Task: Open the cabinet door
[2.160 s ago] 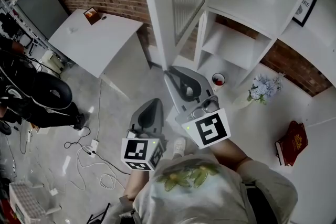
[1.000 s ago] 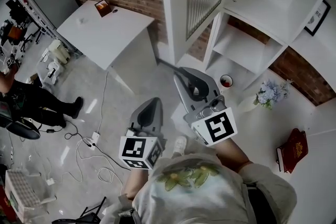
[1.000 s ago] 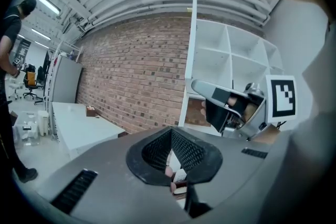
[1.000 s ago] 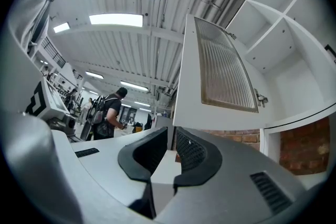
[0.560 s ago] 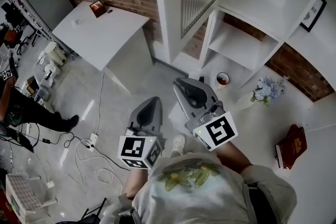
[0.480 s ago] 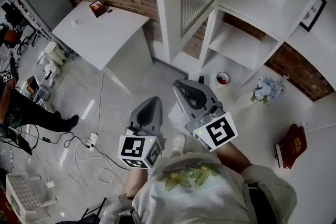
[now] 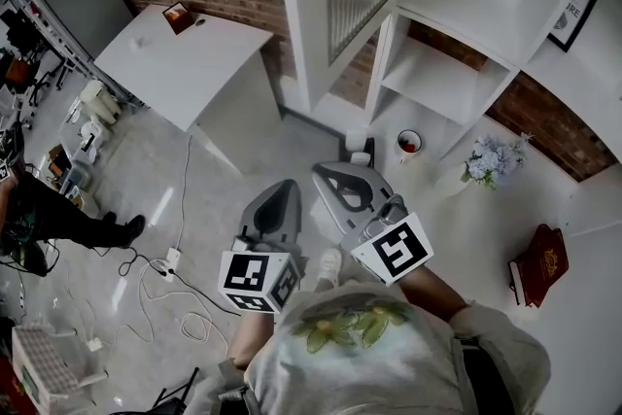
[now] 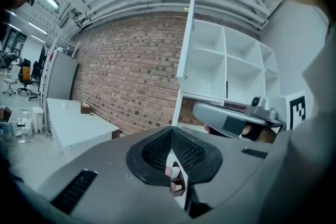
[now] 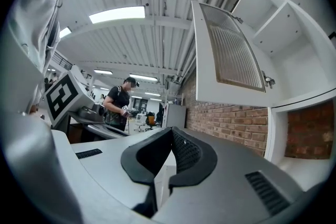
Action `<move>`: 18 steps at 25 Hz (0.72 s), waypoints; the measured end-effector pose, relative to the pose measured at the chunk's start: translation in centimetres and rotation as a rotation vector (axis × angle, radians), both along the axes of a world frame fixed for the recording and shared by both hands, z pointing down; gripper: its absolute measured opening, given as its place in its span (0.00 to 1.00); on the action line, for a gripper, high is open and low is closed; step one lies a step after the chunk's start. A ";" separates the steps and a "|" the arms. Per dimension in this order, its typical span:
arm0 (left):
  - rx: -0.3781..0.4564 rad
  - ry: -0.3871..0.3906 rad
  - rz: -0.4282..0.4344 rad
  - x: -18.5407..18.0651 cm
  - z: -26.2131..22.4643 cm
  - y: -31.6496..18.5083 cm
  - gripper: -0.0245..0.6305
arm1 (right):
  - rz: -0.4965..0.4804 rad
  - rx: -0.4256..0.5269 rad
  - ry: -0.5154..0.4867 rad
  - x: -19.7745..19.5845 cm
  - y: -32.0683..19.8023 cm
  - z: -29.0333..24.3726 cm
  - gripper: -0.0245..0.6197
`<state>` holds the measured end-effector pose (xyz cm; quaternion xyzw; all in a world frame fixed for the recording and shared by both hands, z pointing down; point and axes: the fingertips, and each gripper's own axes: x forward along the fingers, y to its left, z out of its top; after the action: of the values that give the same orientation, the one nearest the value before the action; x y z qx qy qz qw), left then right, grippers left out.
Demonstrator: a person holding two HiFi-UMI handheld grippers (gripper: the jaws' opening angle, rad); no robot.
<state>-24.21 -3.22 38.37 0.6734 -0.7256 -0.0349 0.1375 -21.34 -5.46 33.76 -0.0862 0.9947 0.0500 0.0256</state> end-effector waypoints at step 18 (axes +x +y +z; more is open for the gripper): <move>-0.001 0.003 0.010 1.4 0.1 0.6 0.05 | 0.011 0.011 0.037 1.2 0.8 0.8 0.07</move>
<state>-22.81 -2.65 38.49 0.6768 -0.7221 -0.0350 0.1392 -20.16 -4.64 34.60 -0.0905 0.9942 0.0573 0.0073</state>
